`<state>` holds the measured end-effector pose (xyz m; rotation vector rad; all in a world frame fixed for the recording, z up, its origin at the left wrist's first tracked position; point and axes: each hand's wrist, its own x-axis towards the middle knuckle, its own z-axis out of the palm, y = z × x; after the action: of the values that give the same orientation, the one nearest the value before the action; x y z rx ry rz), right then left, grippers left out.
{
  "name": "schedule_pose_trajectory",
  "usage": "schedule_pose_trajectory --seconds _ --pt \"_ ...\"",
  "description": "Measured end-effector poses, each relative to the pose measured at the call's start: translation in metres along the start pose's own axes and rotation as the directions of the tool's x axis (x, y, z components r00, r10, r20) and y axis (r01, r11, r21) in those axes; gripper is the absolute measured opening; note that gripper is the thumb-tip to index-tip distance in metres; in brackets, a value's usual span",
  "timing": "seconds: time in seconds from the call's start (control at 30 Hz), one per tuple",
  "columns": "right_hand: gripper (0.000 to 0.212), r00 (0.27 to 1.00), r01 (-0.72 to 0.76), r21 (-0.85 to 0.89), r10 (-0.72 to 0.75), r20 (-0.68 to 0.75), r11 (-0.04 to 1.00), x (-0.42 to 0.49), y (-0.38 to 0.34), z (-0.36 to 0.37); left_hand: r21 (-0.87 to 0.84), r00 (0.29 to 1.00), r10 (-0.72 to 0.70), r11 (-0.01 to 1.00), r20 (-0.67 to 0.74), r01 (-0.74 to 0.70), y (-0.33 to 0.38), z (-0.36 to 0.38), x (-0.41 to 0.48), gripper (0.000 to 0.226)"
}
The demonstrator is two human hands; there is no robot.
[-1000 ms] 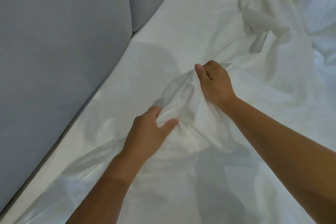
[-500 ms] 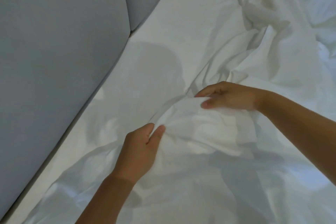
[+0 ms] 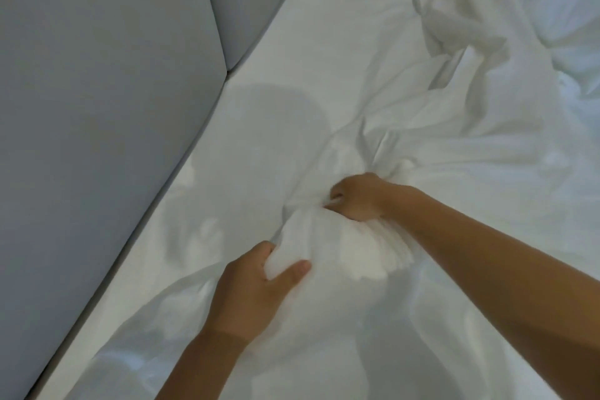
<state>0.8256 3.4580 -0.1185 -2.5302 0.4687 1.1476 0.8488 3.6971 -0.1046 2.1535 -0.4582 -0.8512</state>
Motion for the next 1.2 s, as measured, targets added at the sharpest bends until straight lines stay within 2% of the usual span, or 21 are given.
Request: schedule_pose_trajectory --seconds 0.1,0.17,0.2,0.27,0.3,0.37,0.43,0.5,0.57,0.63,0.67,0.73,0.77,0.8,0.83,0.9,0.93,0.97,1.03,1.1,1.2 --pt "0.090 0.974 -0.068 -0.200 0.109 0.201 0.977 -0.002 0.019 -0.004 0.069 1.000 -0.007 0.998 -0.007 0.007 -0.010 0.000 -0.003 0.061" --pt "0.098 0.961 -0.069 -0.260 0.134 0.242 0.963 -0.006 0.021 -0.012 0.166 0.999 0.047 0.985 0.021 -0.050 -0.018 0.003 -0.008 0.064" --pt "0.101 0.970 -0.052 -0.243 0.107 0.218 0.969 -0.008 0.019 -0.016 0.237 0.996 0.069 0.968 0.051 -0.079 -0.021 0.004 -0.011 0.068" --pt "0.110 0.997 -0.023 -0.136 0.033 0.070 0.990 -0.012 0.018 -0.022 0.383 0.992 0.108 0.915 0.063 -0.124 -0.026 0.003 -0.014 0.075" --pt "0.105 0.999 -0.004 -0.085 0.000 -0.044 0.996 -0.015 0.019 -0.023 0.431 0.985 0.167 0.887 0.039 -0.167 -0.026 0.002 -0.014 0.073" --pt "0.084 0.963 0.039 -0.023 -0.044 -0.265 0.999 -0.023 0.020 -0.022 0.455 0.949 0.316 0.843 0.014 -0.287 -0.027 -0.002 -0.014 0.063" --pt "0.075 0.899 0.079 0.044 -0.052 -0.436 0.996 -0.031 0.022 -0.019 0.473 0.900 0.429 0.811 -0.080 -0.345 -0.025 -0.004 -0.011 0.058" --pt "0.069 0.797 0.125 0.104 -0.038 -0.603 0.987 -0.035 0.025 -0.015 0.523 0.901 0.402 0.810 -0.164 -0.266 -0.020 -0.002 -0.010 0.043" --pt "0.069 0.725 0.155 0.071 -0.065 -0.686 0.985 -0.037 0.029 -0.013 0.540 0.950 0.270 0.829 -0.158 -0.146 -0.013 0.004 -0.009 0.030" --pt "0.083 0.795 0.165 -0.095 -0.189 -0.576 0.982 -0.036 0.038 -0.013 0.477 0.992 0.095 0.878 -0.088 -0.042 -0.008 0.007 -0.004 0.026" --pt "0.096 0.863 0.159 -0.207 -0.238 -0.445 0.965 -0.035 0.046 -0.014 0.347 0.995 0.019 0.938 -0.101 0.018 -0.010 0.009 0.000 0.031" --pt "0.110 0.970 0.101 -0.327 -0.167 -0.179 0.940 -0.035 0.064 -0.018 0.040 0.987 -0.090 0.995 -0.137 0.096 -0.014 0.008 0.003 0.040" --pt "0.111 0.985 0.070 -0.339 -0.118 -0.123 0.938 -0.034 0.072 -0.018 -0.008 0.985 -0.079 0.997 -0.151 0.078 -0.014 0.007 0.004 0.041" --pt "0.106 0.986 0.055 -0.367 -0.109 -0.128 0.929 -0.033 0.076 -0.015 -0.011 0.986 -0.056 0.998 -0.160 0.054 -0.015 0.004 0.003 0.041" --pt "0.096 0.969 0.053 -0.421 -0.148 -0.197 0.906 -0.030 0.077 -0.008 0.001 0.987 -0.026 1.000 -0.162 0.027 -0.015 0.001 0.000 0.042" --pt "0.073 0.880 0.048 -0.480 -0.265 -0.395 0.876 -0.026 0.077 0.006 0.096 0.991 0.070 0.994 -0.116 -0.059 -0.019 -0.007 -0.004 0.039" --pt "0.064 0.818 0.052 -0.409 -0.274 -0.506 0.911 -0.026 0.074 0.012 0.204 0.994 0.087 0.976 -0.061 -0.073 -0.024 -0.013 -0.006 0.034" --pt "0.058 0.760 0.059 -0.300 -0.238 -0.604 0.952 -0.028 0.071 0.016 0.325 0.999 0.053 0.944 0.007 -0.052 -0.029 -0.021 -0.010 0.039" --pt "0.049 0.661 0.052 -0.083 -0.096 -0.744 0.995 -0.034 0.063 0.021 0.443 0.991 -0.084 0.896 0.107 0.028 -0.042 -0.031 -0.017 0.055" --pt "0.045 0.579 0.062 0.118 0.061 -0.813 0.991 -0.036 0.045 0.021 0.410 0.984 -0.150 0.907 0.094 0.099 -0.044 -0.037 -0.023 0.050" --pt "0.044 0.500 0.100 0.375 0.279 -0.820 0.922 -0.039 0.000 0.005 0.131 0.986 -0.103 0.984 -0.133 0.121 -0.044 -0.049 -0.034 0.017"
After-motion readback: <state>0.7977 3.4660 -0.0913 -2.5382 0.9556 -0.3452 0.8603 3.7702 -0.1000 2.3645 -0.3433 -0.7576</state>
